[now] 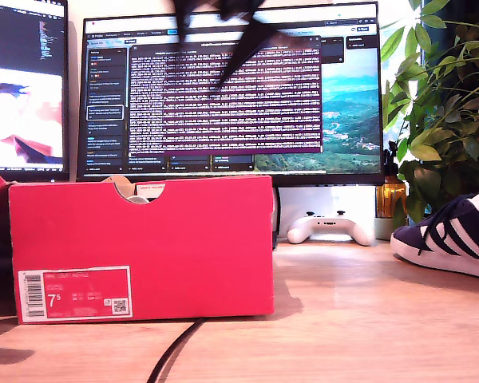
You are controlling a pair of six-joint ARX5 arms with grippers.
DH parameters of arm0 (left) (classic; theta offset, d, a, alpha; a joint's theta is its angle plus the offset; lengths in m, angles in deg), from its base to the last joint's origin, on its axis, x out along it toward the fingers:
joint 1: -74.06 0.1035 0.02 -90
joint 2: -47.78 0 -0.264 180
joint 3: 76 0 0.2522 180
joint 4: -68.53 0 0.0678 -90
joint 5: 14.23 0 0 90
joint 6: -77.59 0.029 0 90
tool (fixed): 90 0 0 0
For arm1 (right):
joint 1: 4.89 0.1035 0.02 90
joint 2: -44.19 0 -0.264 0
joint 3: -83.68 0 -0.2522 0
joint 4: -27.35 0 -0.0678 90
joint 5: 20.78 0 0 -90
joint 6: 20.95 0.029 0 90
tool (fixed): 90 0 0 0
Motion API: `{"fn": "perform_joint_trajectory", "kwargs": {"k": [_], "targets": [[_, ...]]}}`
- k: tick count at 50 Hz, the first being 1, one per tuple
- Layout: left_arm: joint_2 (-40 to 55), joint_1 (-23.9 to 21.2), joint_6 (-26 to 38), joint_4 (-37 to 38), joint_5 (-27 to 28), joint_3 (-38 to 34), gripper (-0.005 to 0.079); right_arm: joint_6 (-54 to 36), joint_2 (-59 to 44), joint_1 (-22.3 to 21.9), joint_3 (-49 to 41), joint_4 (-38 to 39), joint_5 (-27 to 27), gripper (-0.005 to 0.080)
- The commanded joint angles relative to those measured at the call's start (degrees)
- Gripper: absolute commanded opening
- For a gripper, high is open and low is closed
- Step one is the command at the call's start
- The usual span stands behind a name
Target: Pack the blue shoes by picking the first shoe and placing it inside the red shoebox, left side, then picking and rotating the second shoe and placing it in the shoebox
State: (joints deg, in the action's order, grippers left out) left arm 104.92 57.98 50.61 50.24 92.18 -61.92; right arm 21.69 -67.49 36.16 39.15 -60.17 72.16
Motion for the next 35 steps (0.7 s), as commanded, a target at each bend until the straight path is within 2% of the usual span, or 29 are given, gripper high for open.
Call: {"fn": "perform_joint_trajectory", "kwargs": {"k": [1, 5, 15, 28, 35], "targets": [[0.2, -0.2, 0.4, 0.5, 0.0, -1.2, -0.0021, 4.2, 0.6, -0.9, 0.7, -1.5, -3.8, 0.0327], [0.2, -0.2, 0.4, 1.9, 0.0, -1.2, -0.0021, 8.7, 0.6, -1.7, 0.7, -4.0, -8.0, 0.0327], [0.2, -0.2, 0.4, 4.3, 0.0, -1.2, -0.0021, 12.3, 0.6, -2.5, 0.6, -4.2, -16.2, 0.0327], [0.2, -0.2, 0.4, 6.1, 0.0, -1.2, -0.0021, 12.7, 0.6, -3.1, 0.5, -4.3, -22.2, 0.0327], [0.2, -0.2, 0.4, 7.1, 0.0, -1.2, -0.0021, 13.1, 0.6, -4.7, -0.1, -4.5, -22.4, 0.0353]]}}
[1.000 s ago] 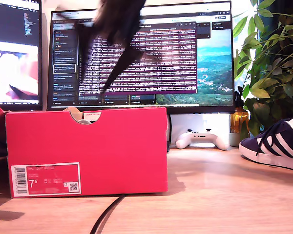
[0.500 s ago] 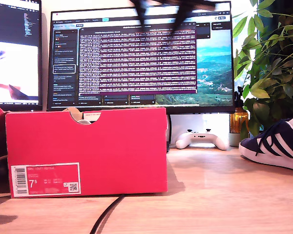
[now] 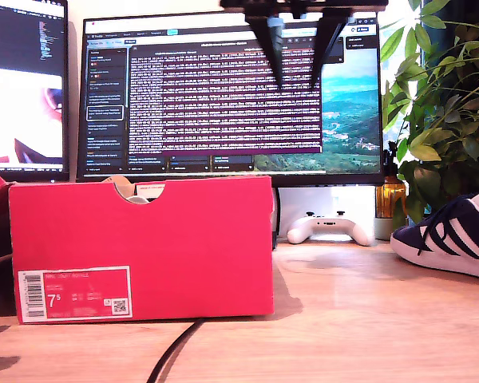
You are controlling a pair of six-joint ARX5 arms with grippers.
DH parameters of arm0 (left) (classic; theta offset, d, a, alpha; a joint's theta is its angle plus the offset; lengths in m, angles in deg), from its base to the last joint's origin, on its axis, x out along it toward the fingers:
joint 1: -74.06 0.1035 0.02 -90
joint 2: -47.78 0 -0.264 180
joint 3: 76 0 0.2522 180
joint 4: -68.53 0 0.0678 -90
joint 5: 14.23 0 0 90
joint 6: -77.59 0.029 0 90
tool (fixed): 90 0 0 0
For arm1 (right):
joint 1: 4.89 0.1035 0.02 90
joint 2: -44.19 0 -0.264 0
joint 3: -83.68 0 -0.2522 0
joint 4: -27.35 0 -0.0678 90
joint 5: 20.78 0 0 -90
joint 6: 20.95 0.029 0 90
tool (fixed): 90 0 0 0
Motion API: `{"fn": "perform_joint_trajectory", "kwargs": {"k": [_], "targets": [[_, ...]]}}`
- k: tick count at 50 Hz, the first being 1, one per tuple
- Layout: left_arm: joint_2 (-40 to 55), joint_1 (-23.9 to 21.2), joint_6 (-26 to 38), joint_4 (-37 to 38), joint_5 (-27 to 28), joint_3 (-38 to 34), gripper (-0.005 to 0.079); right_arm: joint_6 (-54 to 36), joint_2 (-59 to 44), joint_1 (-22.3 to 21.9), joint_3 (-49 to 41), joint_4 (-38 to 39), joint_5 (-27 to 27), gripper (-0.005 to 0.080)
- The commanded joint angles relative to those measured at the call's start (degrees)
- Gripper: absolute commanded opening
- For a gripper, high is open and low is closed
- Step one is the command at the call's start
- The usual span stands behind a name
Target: Pack the blue shoes by picking the first shoe and placing it inside the red shoebox, left side, then picking and rotating the second shoe and placing it in the shoebox
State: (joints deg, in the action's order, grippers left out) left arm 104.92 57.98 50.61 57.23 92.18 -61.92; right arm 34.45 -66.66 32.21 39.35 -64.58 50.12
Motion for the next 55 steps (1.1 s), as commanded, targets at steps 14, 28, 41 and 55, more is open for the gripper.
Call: {"fn": "perform_joint_trajectory", "kwargs": {"k": [14, 28, 41, 55], "targets": [[0.2, -0.2, 0.4, 1.1, 0.0, -1.2, -0.0021, 2.6, 1.4, -5.4, -6.7, -0.3, 0.9, 0.0546], [0.2, -0.2, 0.4, 1.3, 0.0, -1.2, -0.0021, 7.0, 9.7, -9.9, -20.9, -0.3, 0.1, 0.0554], [0.2, -0.2, 0.4, 1.4, 0.0, -1.2, -0.0021, 9.7, 20.2, -14.6, -34.0, -0.3, -1.4, 0.0554], [0.2, -0.2, 0.4, 1.5, 0.0, -1.2, -0.0021, 13.0, 28.5, -19.3, -43.7, -0.3, -2.0, 0.0554]]}}
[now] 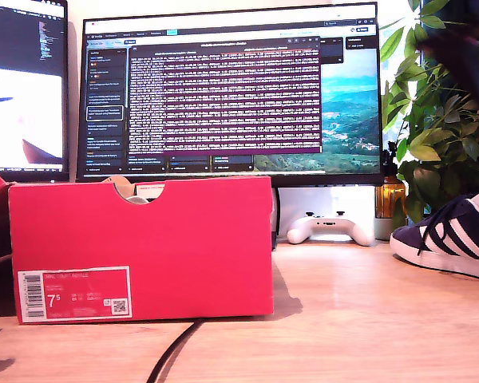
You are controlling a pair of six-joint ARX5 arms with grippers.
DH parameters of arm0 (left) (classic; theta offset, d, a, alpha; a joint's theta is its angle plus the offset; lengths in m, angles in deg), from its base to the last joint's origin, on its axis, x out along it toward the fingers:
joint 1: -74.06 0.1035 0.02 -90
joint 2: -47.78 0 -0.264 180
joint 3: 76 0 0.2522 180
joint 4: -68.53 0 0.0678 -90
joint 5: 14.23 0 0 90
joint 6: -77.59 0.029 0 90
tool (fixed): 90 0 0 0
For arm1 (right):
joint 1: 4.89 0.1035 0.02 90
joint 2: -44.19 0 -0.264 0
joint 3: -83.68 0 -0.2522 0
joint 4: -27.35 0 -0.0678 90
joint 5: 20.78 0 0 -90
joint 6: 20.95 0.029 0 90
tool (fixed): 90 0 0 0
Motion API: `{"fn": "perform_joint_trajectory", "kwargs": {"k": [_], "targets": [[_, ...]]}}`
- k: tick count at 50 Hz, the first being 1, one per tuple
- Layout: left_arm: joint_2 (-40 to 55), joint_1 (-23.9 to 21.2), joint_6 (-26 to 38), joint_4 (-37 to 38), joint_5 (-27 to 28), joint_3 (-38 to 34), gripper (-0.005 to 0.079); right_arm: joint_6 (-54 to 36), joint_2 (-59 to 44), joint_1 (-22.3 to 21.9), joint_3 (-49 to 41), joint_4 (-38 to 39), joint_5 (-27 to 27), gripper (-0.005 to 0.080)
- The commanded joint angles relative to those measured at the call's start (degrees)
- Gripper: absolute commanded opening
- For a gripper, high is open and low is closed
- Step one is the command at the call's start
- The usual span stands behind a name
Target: Pack the blue shoes by picking the first shoe and placing it inside the red shoebox, left side, then picking and rotating the second shoe and placing it in the shoebox
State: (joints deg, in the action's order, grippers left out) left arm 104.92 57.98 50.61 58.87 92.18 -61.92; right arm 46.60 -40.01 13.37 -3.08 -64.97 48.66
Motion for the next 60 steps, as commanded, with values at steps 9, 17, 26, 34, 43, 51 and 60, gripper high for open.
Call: {"fn": "perform_joint_trajectory", "kwargs": {"k": [9, 17, 26, 34, 43, 51, 60], "targets": [[0.2, -0.2, 0.4, -0.2, 0.0, -1.2, -0.0021, 1.5, 2.8, -3.2, -4.5, 0.1, -0.5, 0.0554], [0.2, -0.2, 0.4, -0.2, 0.0, -1.2, -0.0021, 3.2, 2.8, -5.6, -6.1, 0.2, -0.6, 0.0553], [0.2, -0.2, 0.4, -0.2, 0.0, -1.2, -0.0021, 2.8, 2.7, -8.2, -7.7, 4.1, 1.0, 0.0554], [0.2, -0.2, 0.4, -0.2, 0.0, -1.2, -0.0021, 2.5, 2.3, -9.6, -9.2, 8.7, 2.4, 0.0554], [0.2, -0.2, 0.4, -0.2, 0.0, -1.2, -0.0021, 1.5, 0.6, -10.9, -11.0, 11.0, 3.7, 0.0554], [0.2, -0.2, 0.4, -0.1, 0.0, -1.2, -0.0021, 1.4, -1.5, -11.6, -12.6, 13.1, 4.7, 0.0553], [0.2, -0.2, 0.4, -0.2, 0.0, -1.2, -0.0021, 1.4, -3.6, -12.2, -14.5, 15.7, 5.9, 0.0551]]}}
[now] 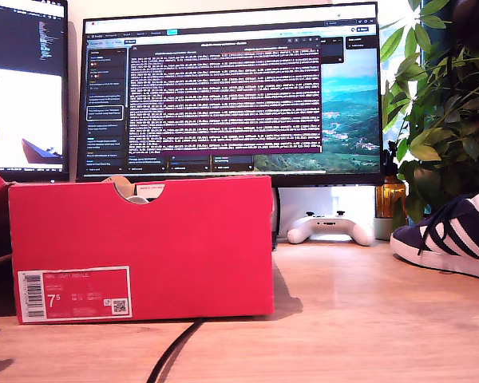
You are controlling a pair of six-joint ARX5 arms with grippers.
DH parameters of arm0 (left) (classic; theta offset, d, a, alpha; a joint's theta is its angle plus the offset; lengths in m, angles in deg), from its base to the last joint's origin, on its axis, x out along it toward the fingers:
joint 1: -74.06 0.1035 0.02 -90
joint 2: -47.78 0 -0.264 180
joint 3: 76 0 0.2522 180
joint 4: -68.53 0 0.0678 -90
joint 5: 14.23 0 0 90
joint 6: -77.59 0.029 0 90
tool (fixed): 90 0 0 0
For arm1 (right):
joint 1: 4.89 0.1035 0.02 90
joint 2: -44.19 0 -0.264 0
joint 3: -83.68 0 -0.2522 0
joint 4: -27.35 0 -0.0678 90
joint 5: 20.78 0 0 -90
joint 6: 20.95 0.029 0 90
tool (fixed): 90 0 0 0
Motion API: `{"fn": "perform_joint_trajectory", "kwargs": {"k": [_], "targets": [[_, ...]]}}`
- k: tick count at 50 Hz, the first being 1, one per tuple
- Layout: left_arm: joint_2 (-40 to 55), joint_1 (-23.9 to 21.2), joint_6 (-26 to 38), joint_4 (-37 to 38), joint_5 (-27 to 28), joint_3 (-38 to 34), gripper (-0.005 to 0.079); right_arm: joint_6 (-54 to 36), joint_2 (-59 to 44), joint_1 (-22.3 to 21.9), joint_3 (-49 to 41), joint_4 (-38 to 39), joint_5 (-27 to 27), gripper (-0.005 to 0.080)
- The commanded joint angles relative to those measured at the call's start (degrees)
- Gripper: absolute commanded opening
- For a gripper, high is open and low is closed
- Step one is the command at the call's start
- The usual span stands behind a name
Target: Pack the blue shoes by picking the first shoe and placing it inside the red shoebox, left side, then picking and rotating the second shoe and placing it in the shoebox
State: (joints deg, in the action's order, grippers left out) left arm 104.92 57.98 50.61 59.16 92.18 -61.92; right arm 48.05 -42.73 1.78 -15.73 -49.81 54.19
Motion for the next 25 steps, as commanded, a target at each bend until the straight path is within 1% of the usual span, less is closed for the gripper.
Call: {"fn": "perform_joint_trajectory", "kwargs": {"k": [1, 7, 13, 15, 17, 23, 24, 25], "targets": [[0.2, -0.2, 0.4, -0.4, 0.0, -1.2, -0.0021, 0.0, -1.1, -0.7, -2.1, 0.9, 0.6, 0.0551], [0.2, -0.2, 0.4, -0.4, 0.0, -1.2, -0.0021, 0.1, -1.6, -0.9, -5.0, 3.7, 2.1, 0.054], [0.2, -0.2, 0.4, -0.4, 0.0, -1.2, -0.0021, 0.9, -1.6, -2.2, -8.9, 6.6, 4.5, 0.0444], [0.2, -0.2, 0.4, -0.4, 0.0, -1.2, -0.0021, 1.4, -1.6, -2.3, -10.1, 7.5, 5.1, 0.0387], [0.2, -0.2, 0.4, -0.4, 0.0, -1.2, -0.0021, 1.7, -1.6, -2.4, -11.1, 8.2, 5.6, 0.031], [0.2, -0.2, 0.4, -0.4, 0.0, -1.2, -0.0021, 4.4, -1.6, -2.5, -12.6, 8.0, 5.6, 0.0003], [0.2, -0.2, 0.4, -0.4, 0.0, -1.2, -0.0021, 4.5, -1.6, -2.5, -12.6, 7.8, 5.6, -0.0022], [0.2, -0.2, 0.4, -0.4, 0.0, -1.2, -0.0021, 5.0, -1.6, -2.5, -12.6, 7.9, 5.6, -0.0005]]}}
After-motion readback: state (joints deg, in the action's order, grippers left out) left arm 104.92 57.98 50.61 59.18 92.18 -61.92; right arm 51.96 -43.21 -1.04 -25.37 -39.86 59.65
